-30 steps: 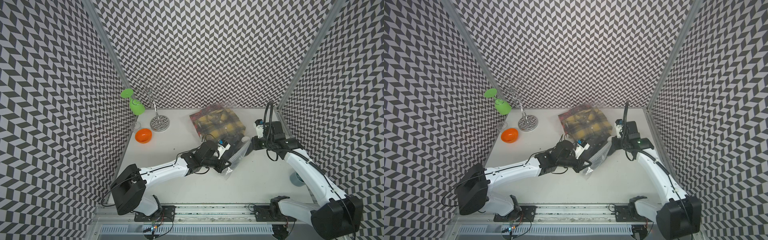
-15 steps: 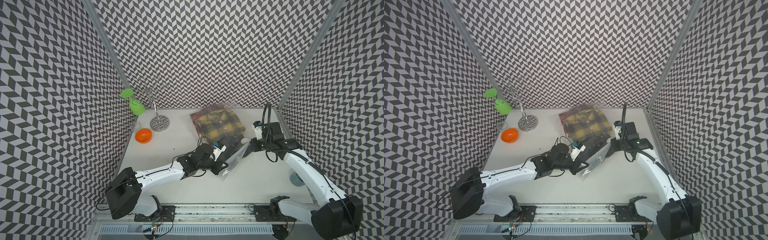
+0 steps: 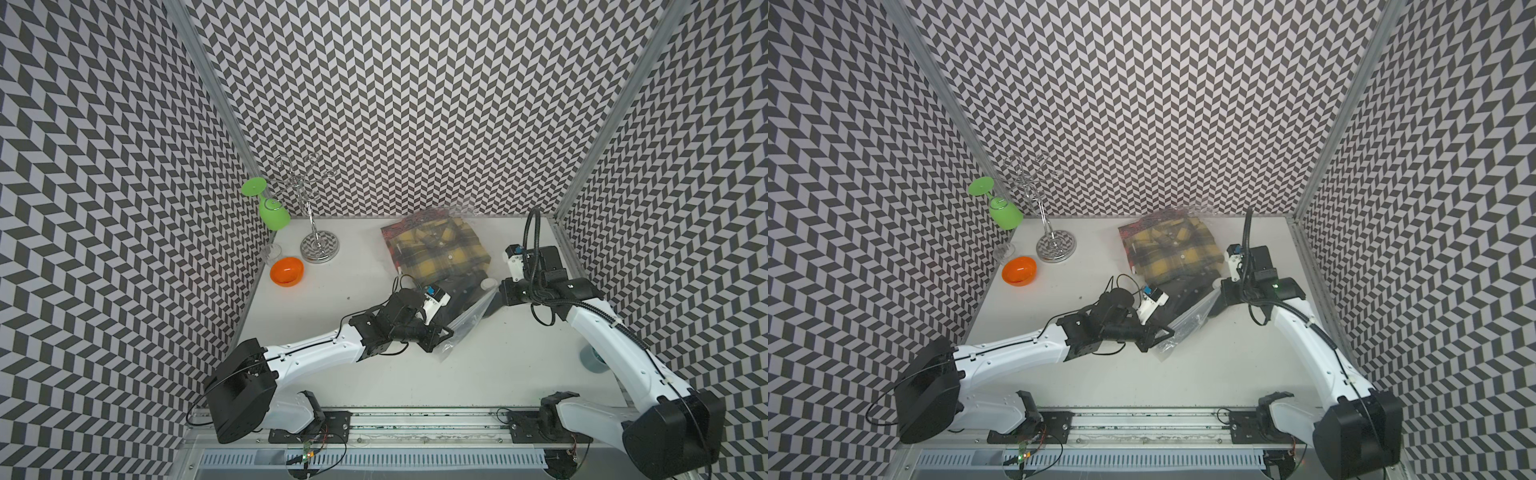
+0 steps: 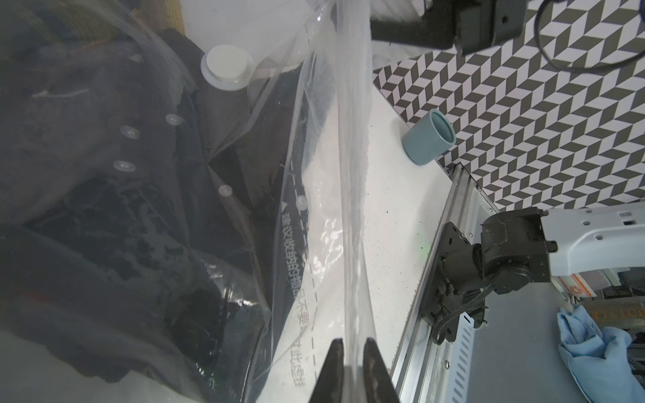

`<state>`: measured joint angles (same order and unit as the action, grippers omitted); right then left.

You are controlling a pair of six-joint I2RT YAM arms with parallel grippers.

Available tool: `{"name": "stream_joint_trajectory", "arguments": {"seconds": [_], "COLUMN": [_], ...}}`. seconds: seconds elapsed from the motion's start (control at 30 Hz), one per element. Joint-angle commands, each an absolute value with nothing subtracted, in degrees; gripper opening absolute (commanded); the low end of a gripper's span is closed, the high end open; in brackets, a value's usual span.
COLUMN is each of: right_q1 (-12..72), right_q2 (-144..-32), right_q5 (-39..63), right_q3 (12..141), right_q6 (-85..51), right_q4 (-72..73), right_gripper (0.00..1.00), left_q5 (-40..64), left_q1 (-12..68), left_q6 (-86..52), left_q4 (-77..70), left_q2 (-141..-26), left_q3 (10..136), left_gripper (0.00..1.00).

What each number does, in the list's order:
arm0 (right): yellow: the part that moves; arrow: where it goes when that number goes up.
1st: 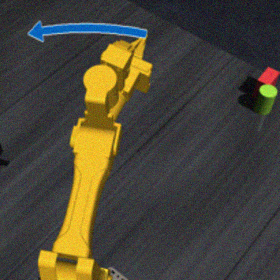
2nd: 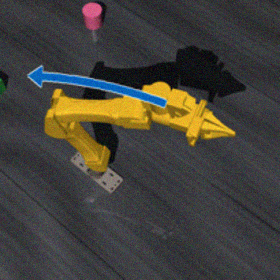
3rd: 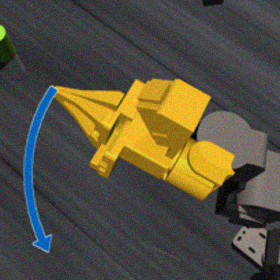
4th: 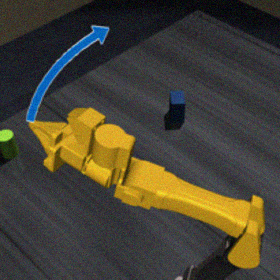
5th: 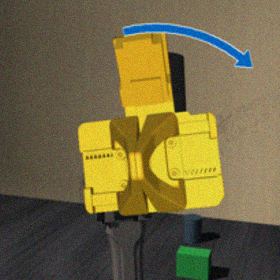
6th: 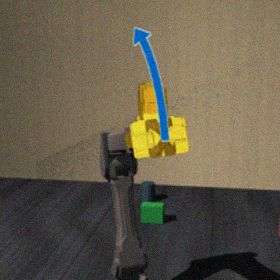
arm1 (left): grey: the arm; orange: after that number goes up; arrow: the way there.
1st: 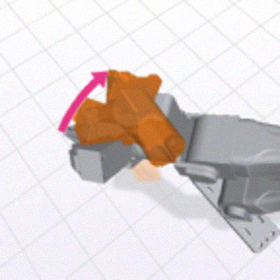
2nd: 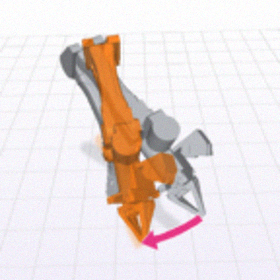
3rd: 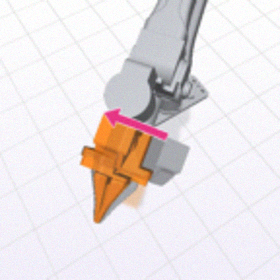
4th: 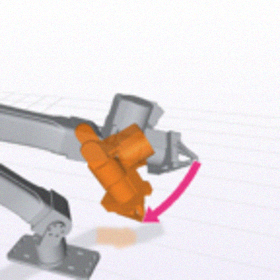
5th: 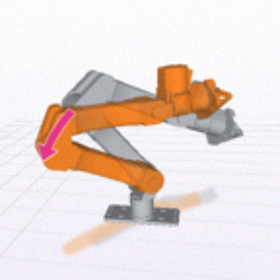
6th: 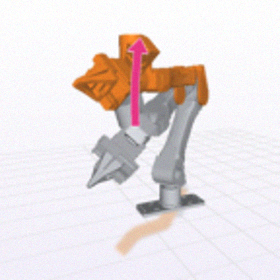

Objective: Place the folded shirt into the vacuum bag
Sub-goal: Close the vacuum bag at the center of the board.

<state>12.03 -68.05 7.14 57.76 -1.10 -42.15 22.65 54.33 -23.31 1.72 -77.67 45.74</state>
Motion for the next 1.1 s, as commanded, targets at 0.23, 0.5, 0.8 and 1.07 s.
{"name": "stream_joint_trajectory", "arguments": {"seconds": [0.23,0.5,0.8,1.07], "right_q1": [10.1,10.2,10.2,11.5], "right_q2": [-67.4,-66.8,-67.2,-68.0], "right_q5": [0.6,-1.1,-0.7,7.4], "right_q3": [58.3,57.4,57.5,58.3], "right_q6": [-1.5,-1.8,-1.7,-0.7], "right_q4": [-34.0,-33.5,-33.9,-35.4], "right_gripper": [0.00,0.00,0.00,0.00], "left_q5": [26.7,27.2,28.7,29.9], "left_q1": [53.4,52.7,52.1,51.7], "left_q6": [-19.1,-19.9,-19.8,-16.7], "left_q4": [12.7,11.8,11.4,13.5], "left_q2": [-77.1,-75.4,-75.2,-74.6], "left_q3": [44.4,42.9,42.1,42.7], "left_gripper": [0.12,0.10,0.10,0.12]}}
